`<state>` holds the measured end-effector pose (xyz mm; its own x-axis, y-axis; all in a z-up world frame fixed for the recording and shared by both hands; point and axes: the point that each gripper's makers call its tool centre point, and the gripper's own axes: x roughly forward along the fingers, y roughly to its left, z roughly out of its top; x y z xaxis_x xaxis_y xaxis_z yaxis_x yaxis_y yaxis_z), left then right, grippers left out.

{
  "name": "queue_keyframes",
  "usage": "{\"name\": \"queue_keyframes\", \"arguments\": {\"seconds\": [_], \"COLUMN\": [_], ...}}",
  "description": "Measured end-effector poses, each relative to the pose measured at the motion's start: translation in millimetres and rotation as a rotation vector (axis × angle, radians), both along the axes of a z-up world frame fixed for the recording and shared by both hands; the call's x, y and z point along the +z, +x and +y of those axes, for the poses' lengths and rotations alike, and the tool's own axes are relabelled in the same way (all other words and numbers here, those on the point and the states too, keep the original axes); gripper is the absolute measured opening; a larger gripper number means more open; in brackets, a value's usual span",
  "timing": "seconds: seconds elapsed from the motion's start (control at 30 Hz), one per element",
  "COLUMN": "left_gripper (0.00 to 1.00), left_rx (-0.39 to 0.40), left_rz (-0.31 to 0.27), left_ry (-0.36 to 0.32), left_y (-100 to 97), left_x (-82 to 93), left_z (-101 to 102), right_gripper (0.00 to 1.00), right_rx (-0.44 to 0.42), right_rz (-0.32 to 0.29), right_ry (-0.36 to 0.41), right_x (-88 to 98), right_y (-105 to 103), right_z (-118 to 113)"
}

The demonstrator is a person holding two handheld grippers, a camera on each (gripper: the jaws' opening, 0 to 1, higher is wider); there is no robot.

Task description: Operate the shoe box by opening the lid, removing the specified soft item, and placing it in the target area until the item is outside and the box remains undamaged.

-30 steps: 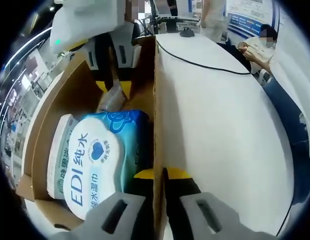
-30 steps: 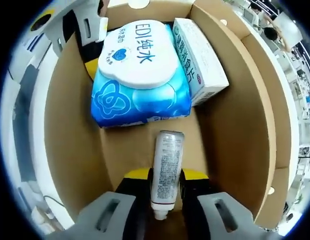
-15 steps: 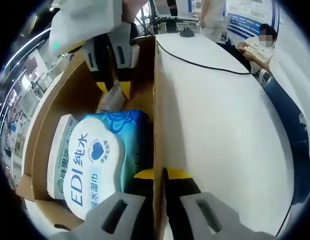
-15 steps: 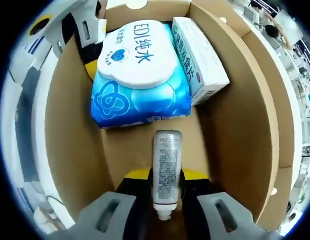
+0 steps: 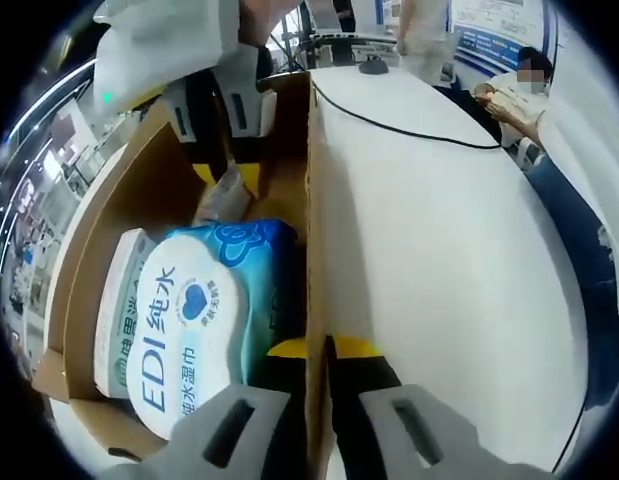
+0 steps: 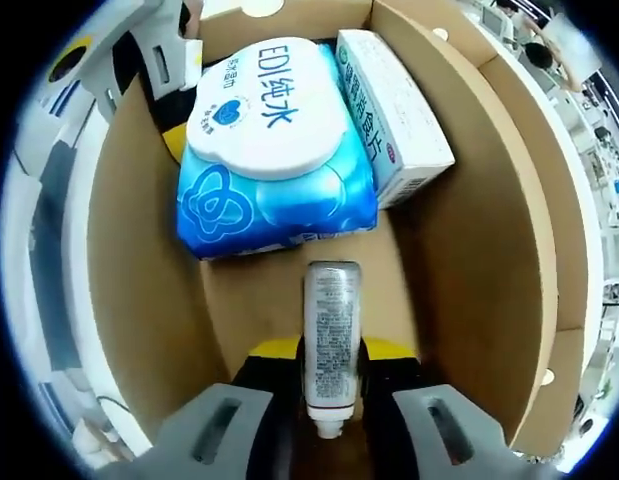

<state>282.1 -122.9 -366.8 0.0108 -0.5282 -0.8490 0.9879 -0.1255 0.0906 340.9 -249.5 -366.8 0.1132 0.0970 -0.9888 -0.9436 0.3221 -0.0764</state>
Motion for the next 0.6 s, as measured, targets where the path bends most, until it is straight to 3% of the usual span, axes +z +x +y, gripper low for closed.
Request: {"name": "queue_keyframes", "arguments": {"seconds": [0.6], "left_gripper": [0.01], "left_rx": [-0.002], "left_rz": [-0.002], "left_ry": [-0.002], "left_y": [-0.1], "left_x": [1.4], "left_z": [-0.4], "right_gripper": [0.19], "right_rx": [-0.07], "right_rz": [-0.105], "right_ry": [0.128], "right_x": [62.3], "right_y": [17.6], "right_z": [21.8]}}
